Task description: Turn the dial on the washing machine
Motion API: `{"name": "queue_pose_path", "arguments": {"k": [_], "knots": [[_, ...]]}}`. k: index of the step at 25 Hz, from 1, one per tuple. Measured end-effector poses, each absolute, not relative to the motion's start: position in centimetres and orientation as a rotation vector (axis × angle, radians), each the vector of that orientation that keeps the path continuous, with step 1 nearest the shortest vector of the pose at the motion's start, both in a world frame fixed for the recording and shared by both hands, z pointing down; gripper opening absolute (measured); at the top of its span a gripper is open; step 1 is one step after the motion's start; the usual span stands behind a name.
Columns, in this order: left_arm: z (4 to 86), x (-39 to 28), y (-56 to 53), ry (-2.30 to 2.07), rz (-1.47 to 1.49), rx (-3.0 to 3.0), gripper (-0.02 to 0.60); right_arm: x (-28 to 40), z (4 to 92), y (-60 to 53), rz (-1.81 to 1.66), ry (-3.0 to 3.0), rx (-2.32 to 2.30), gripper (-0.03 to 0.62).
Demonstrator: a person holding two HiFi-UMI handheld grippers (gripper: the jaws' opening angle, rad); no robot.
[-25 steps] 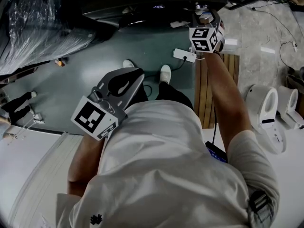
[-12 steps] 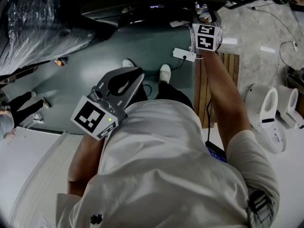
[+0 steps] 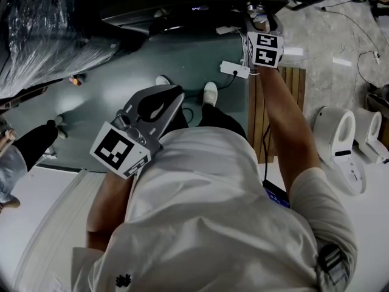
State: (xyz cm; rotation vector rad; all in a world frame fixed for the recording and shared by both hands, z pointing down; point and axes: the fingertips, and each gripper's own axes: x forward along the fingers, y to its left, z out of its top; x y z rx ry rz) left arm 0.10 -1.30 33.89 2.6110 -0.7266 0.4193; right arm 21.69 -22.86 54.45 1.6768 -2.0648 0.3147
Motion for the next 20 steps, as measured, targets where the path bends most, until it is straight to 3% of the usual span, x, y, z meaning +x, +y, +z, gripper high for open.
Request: {"name": "queue_pose_path", "arguments": {"k": [10,20], "knots": [[33.9,0.6,-1.7,-0.707,0.419,2.618,0.060,20.6,55.0,-22.6,0.046,-1.986,1.529,0.262],[33.8,0.6,-2.2,-0.710,0.420,2.618,0.060,21.1,55.2,-23.6,0.145,-1.962,1.623,0.262]]}}
